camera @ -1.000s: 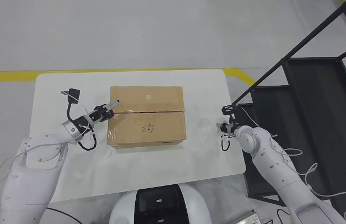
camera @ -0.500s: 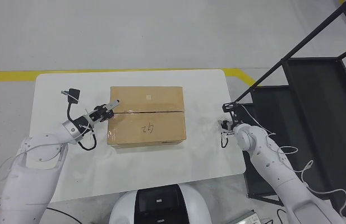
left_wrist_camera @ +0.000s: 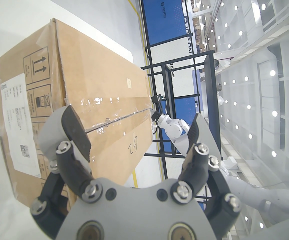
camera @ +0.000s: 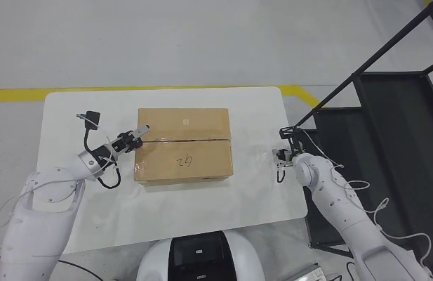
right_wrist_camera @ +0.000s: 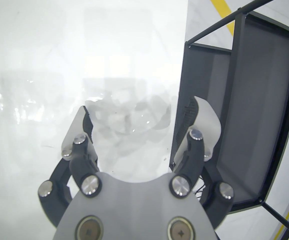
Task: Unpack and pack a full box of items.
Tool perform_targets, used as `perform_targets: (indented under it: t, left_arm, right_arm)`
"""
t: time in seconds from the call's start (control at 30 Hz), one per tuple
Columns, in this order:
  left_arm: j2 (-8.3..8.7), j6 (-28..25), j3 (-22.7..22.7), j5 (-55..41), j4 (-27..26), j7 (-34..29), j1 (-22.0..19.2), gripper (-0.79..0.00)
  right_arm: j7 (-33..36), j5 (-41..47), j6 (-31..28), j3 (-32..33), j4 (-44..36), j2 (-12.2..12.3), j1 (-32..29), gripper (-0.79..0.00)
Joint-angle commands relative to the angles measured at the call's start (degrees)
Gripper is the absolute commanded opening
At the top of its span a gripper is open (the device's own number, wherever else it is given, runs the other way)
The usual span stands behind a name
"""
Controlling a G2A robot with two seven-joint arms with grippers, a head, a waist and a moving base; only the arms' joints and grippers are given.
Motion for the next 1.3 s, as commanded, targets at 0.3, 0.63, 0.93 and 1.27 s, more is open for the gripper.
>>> perform_targets:
  t: [0.3,0.63,0.93,1.27]
  left_arm:
    - [0.00,0.0,0.0,0.0,0.0,0.0,0.0,0.000]
    - [0.00,0.0,0.0,0.0,0.0,0.0,0.0,0.000]
    - [0.00,0.0,0.0,0.0,0.0,0.0,0.0,0.000]
    - [0.00,0.0,0.0,0.0,0.0,0.0,0.0,0.000]
  right_arm:
    - [5.1,14.7,-14.6,11.8,-9.0,2.1,-7.0,0.000]
    - [18.1,34.7,-31.0,13.3,-3.0,2.3,-4.5,-0.440]
    - [18.7,32.9,-31.2,10.9,0.2,2.1,-1.8,0.000]
    - [17.5,30.4,-27.8,7.7,-0.8,1.7,-3.2,0.000]
